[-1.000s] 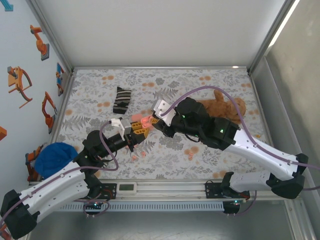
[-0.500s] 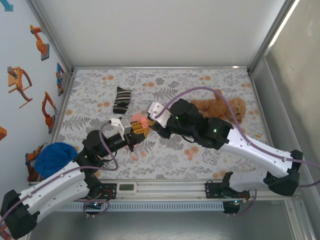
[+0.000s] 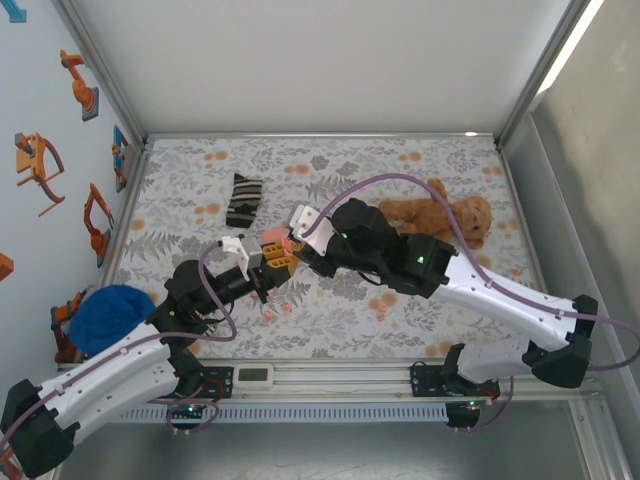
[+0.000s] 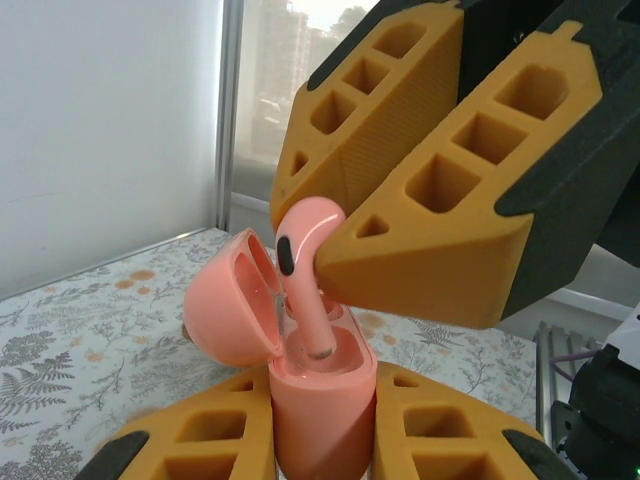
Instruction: Insert the wireless bluetooth earbuds into the charging case
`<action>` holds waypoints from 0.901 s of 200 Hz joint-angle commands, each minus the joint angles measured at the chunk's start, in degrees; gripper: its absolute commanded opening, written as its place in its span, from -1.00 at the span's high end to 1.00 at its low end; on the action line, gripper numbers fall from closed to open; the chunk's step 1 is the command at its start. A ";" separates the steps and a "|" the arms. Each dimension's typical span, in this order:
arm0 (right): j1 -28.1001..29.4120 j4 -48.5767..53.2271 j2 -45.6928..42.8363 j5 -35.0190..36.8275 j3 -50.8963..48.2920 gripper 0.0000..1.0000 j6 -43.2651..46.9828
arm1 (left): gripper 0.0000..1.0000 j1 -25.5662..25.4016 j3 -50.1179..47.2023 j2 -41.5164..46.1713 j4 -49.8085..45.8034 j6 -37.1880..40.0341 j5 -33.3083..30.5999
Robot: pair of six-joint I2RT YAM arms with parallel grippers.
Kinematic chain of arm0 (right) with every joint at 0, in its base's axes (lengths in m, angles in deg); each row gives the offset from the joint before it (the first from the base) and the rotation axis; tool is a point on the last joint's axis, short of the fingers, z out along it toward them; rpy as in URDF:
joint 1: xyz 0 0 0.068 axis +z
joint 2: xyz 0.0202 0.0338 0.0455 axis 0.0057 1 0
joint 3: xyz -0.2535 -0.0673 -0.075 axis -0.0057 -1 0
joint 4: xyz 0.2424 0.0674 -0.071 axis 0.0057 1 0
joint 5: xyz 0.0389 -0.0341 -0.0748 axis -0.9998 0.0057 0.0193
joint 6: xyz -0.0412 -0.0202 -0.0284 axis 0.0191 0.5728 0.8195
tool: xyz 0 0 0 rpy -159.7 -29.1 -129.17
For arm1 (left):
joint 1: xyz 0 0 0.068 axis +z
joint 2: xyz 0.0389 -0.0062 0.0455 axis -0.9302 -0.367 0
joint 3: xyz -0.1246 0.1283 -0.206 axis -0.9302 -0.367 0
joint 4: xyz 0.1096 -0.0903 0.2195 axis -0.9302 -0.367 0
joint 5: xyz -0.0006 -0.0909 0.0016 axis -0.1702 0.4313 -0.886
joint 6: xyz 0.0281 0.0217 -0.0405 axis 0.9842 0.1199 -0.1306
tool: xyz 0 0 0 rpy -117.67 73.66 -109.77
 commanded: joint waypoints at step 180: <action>0.63 2.06 -1.38 -2.49 2.38 0.39 -2.29 | 1.00 -0.46 1.76 0.56 1.84 0.17 1.03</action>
